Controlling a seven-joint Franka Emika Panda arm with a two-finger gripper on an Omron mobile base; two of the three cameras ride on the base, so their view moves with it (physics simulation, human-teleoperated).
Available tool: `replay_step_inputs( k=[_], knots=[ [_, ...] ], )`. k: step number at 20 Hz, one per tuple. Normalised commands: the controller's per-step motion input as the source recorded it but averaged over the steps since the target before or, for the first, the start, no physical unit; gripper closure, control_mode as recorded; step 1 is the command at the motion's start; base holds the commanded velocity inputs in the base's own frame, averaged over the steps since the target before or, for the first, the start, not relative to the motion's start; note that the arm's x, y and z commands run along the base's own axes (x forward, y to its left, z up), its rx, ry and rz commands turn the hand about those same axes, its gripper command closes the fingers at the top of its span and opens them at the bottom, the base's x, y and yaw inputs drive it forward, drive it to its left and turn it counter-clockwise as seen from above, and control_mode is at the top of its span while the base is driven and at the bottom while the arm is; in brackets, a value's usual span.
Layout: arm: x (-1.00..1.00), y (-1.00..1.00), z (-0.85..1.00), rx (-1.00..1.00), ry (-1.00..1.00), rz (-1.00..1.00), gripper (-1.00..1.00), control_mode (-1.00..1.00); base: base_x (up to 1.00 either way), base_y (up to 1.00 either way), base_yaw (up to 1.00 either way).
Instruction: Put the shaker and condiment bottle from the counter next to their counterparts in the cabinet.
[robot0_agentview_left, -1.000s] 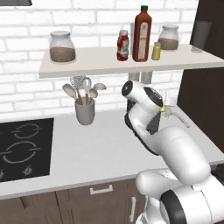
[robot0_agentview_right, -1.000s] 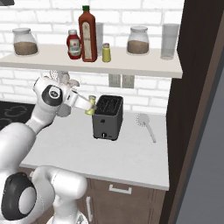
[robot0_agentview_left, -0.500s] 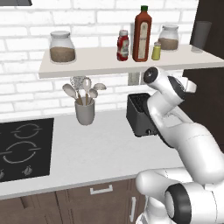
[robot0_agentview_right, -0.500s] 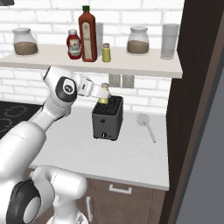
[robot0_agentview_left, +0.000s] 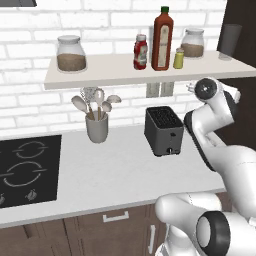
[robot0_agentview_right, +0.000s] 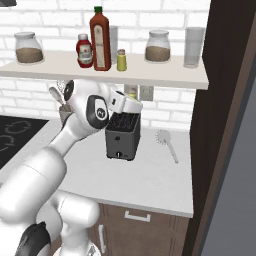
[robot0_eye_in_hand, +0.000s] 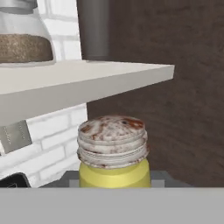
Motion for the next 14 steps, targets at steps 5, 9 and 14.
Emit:
replay_step_inputs(
  k=[5, 9, 14],
  knots=[
    [0.0, -0.02, 0.24, 0.18, -0.21, 0.27, 1.0, -1.0, 0.0, 0.0, 0.0],
    [-0.15, 0.0, 0.48, 0.03, -0.07, 0.2, 1.0, -1.0, 0.0, 0.0, 0.0],
    [-0.25, 0.0, 0.58, -0.05, -0.06, 0.13, 1.0, -1.0, 0.0, 0.0, 0.0]
  ],
)
